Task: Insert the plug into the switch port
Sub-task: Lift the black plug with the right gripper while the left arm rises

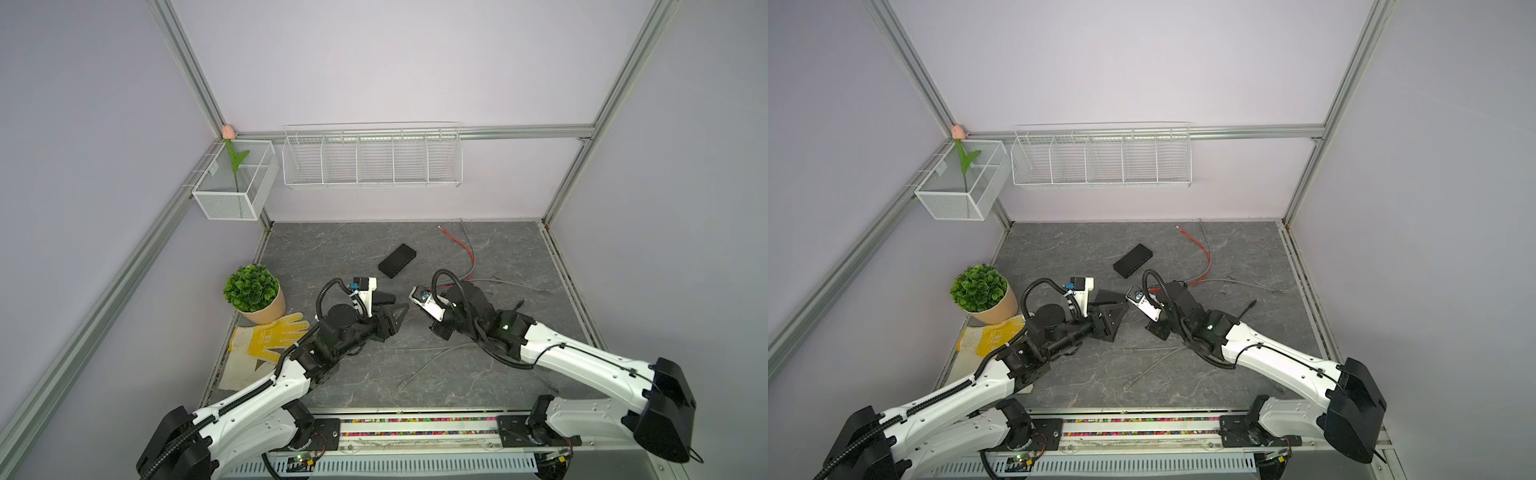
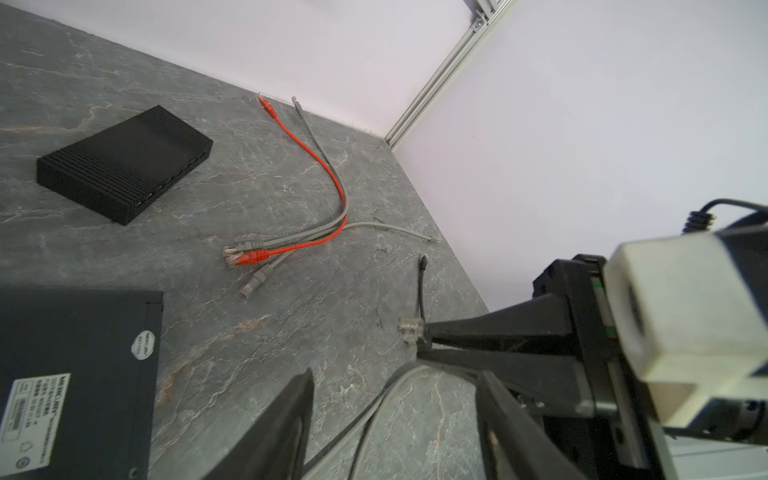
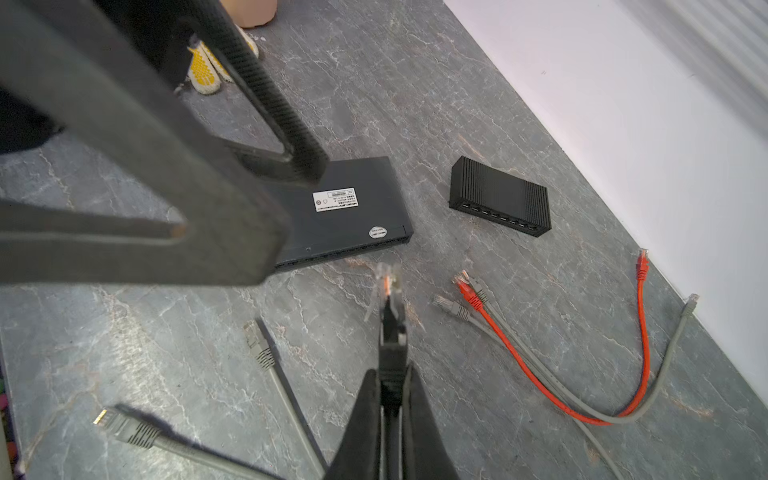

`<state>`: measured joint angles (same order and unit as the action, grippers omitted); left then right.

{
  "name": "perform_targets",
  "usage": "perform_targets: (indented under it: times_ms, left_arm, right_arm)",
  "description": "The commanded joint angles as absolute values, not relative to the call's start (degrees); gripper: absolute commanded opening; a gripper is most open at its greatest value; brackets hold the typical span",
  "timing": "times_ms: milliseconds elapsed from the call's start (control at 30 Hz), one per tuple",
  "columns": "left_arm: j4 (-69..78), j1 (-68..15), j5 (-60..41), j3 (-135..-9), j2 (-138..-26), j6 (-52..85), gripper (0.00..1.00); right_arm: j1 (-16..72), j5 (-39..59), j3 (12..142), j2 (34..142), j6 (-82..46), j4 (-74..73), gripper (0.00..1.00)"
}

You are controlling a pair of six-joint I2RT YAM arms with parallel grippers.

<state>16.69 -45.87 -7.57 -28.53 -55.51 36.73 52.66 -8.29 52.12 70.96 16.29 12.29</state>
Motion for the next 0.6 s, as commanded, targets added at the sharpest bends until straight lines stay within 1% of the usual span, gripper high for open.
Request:
perform_targets:
  times_ms: [0,300,400,500,567]
  left_arm:
    - [19.21,-46.32,-8.0,-30.4,-56.71,36.18,0.63]
    - [20.83,-47.97,-7.73,-32.41,-61.44,36.33,0.62]
    - [20.92,-48.08,-7.66,-33.45,-63.13,36.56,0.6]
    - [21.68,-48.3,-8.15,-34.28,-64.55,36.92,0.56]
    - [21.97,-48.45,-8.22,-34.67,-65.36,37.17,0.5]
  right_arm:
    - [52.92,-7.02,51.07,69.7,15.7,10.33,0.07]
    - [53.35,-5.32,50.71,68.64,14.98,9.14,0.07]
    - [53.65,-5.19,50.71,68.53,15.01,9.06,0.07]
    - [53.79,-4.67,50.71,68.51,15.01,9.03,0.07]
    - [53.96,-4.67,50.74,68.64,15.02,9.14,0.07]
